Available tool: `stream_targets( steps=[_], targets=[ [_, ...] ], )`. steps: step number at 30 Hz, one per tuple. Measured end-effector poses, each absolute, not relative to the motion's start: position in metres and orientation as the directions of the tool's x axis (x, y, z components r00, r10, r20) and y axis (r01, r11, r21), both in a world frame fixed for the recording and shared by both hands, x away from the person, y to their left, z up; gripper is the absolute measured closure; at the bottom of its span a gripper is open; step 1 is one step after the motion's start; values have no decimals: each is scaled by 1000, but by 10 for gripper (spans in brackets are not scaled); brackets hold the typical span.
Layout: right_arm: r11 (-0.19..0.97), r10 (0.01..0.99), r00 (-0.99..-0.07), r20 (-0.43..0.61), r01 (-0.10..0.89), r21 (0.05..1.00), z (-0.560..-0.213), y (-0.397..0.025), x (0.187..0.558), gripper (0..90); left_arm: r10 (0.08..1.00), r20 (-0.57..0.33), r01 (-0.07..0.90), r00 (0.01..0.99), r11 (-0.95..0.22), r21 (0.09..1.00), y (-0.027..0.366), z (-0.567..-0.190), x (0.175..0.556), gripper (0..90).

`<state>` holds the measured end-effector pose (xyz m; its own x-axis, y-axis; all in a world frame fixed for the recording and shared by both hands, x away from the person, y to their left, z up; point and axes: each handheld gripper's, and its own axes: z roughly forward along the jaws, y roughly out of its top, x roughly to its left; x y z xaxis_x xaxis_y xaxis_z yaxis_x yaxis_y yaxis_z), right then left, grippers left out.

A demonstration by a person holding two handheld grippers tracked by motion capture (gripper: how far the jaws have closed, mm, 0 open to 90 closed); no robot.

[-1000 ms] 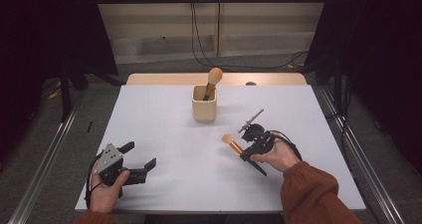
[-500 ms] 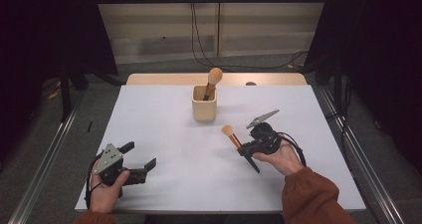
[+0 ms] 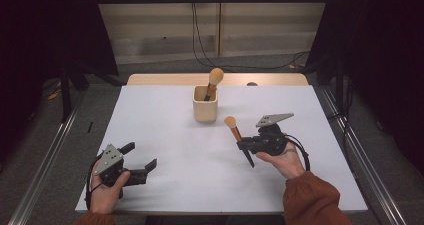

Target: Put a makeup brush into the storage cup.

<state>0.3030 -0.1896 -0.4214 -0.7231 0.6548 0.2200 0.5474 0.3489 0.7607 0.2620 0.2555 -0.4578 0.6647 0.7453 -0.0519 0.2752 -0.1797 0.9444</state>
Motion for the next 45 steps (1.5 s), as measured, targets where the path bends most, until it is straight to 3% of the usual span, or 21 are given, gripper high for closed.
stream_targets(
  steps=[22,32,45],
  targets=[
    [122,744,-641,189,409,904,-432,-197,299,756,746,-57,272,664,-171,947,256,-457,261,24],
    [37,747,-644,165,289,957,-429,-195,294,756,749,-55,271,660,-170,947,257,-457,261,24],
    [12,716,-681,152,229,973,-413,-189,302,756,739,-70,270,670,-154,950,254,-456,258,22]
  ],
)
